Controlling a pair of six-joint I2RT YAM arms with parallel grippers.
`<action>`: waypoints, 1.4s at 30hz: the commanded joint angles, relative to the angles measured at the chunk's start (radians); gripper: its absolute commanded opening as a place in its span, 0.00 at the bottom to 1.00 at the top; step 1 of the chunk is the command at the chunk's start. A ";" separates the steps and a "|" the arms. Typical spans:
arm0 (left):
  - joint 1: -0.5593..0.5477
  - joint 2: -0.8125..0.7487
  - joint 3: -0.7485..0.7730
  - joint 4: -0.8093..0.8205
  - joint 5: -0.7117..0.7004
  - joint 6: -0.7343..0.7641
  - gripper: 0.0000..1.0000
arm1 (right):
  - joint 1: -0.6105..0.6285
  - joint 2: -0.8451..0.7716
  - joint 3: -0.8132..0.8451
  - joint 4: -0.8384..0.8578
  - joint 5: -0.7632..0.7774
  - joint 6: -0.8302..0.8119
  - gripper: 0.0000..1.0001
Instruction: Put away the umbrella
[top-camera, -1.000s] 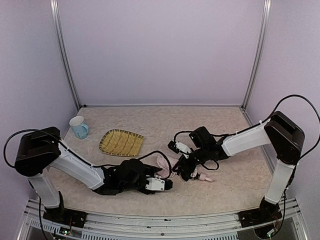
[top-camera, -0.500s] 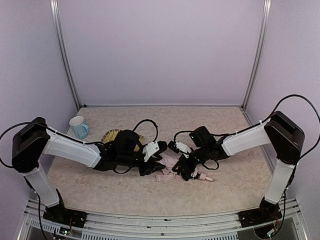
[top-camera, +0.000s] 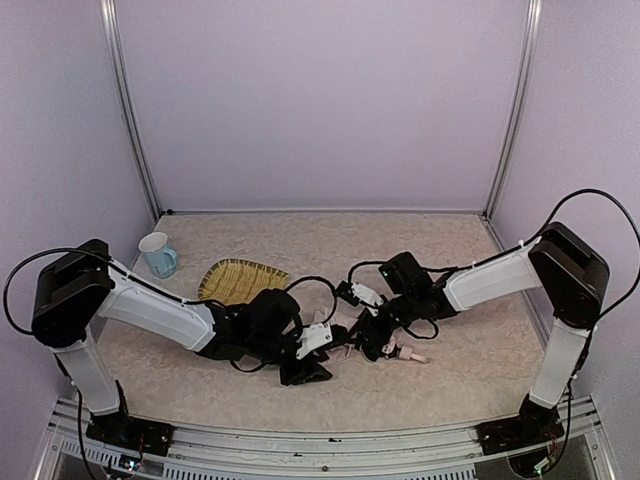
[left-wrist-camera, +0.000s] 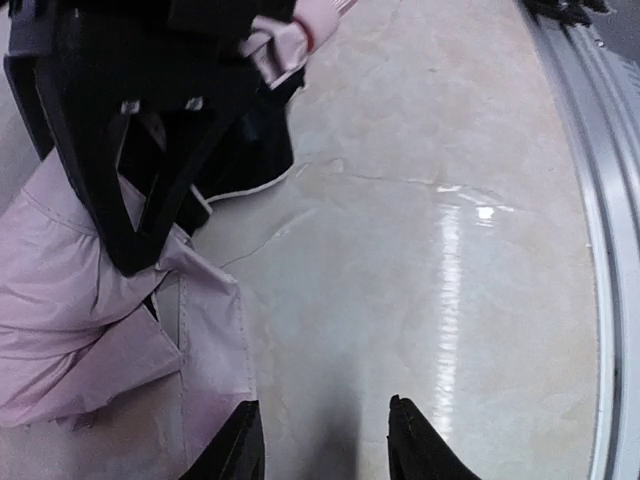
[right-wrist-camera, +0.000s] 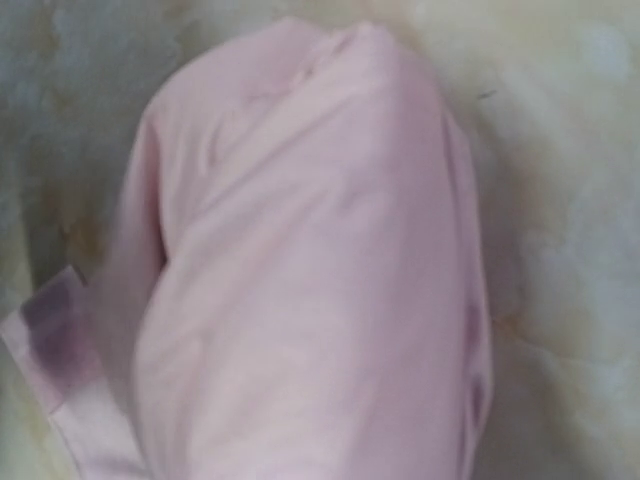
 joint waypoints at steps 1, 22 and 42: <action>0.029 -0.192 -0.132 0.290 -0.009 0.056 0.45 | -0.014 -0.004 -0.022 -0.012 -0.047 -0.033 0.29; 0.103 0.103 0.000 0.371 0.199 0.171 0.85 | 0.054 -0.096 -0.190 0.158 -0.055 -0.323 0.29; 0.136 0.214 0.102 -0.007 -0.007 0.399 0.14 | 0.058 -0.081 -0.059 -0.126 0.008 -0.316 0.68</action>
